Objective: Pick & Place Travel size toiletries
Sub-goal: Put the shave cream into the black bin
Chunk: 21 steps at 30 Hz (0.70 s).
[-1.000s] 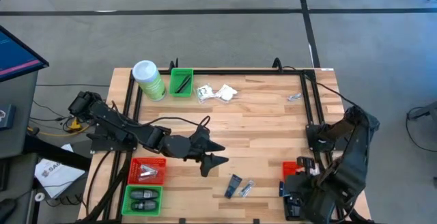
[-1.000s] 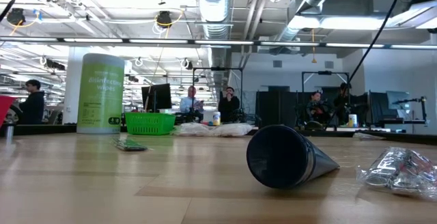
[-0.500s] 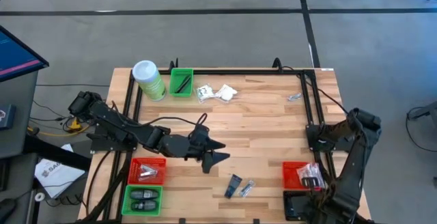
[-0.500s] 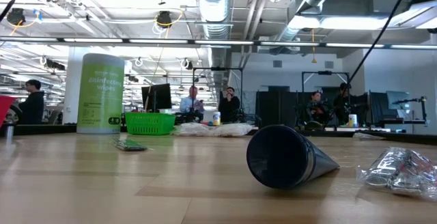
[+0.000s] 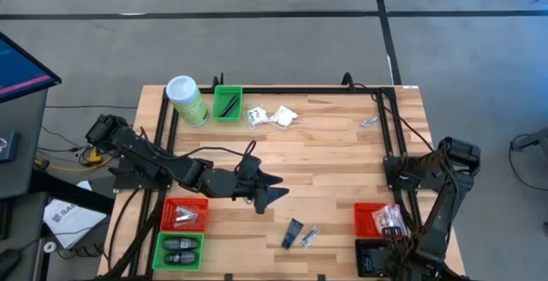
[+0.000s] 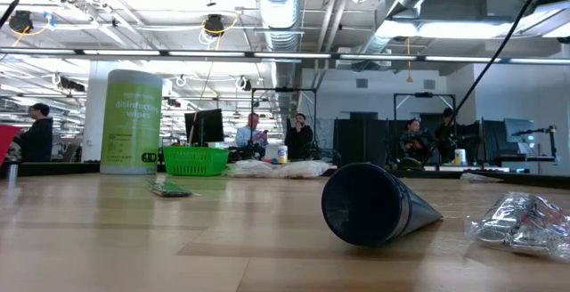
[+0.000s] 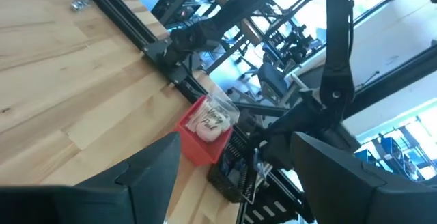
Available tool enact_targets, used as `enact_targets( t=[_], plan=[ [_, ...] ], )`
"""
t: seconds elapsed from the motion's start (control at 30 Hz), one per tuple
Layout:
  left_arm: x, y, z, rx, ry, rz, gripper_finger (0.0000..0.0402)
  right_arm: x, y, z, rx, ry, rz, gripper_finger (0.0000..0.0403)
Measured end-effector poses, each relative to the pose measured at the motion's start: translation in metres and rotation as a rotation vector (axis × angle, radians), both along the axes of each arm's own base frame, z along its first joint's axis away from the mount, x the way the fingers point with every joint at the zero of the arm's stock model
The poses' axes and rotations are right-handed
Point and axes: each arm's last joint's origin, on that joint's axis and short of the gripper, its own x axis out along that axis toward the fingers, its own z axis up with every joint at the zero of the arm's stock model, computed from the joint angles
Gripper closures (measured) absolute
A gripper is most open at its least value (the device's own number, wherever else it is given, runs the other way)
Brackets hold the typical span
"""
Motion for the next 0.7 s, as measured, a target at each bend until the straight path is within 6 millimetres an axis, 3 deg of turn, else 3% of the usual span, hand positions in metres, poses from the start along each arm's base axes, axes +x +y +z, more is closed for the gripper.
enact_targets(
  t=[0.4,0.7],
  plan=[
    [0.0,0.001,0.003,-0.009,-0.03,0.035,0.0128,-0.008,0.0,-0.019,0.102,-0.034,0.018,0.0283],
    [0.001,0.001,0.003,-0.016,-0.038,0.035,0.0128,-0.011,-0.007,-0.017,0.099,-0.035,-0.022,0.0258]
  ],
)
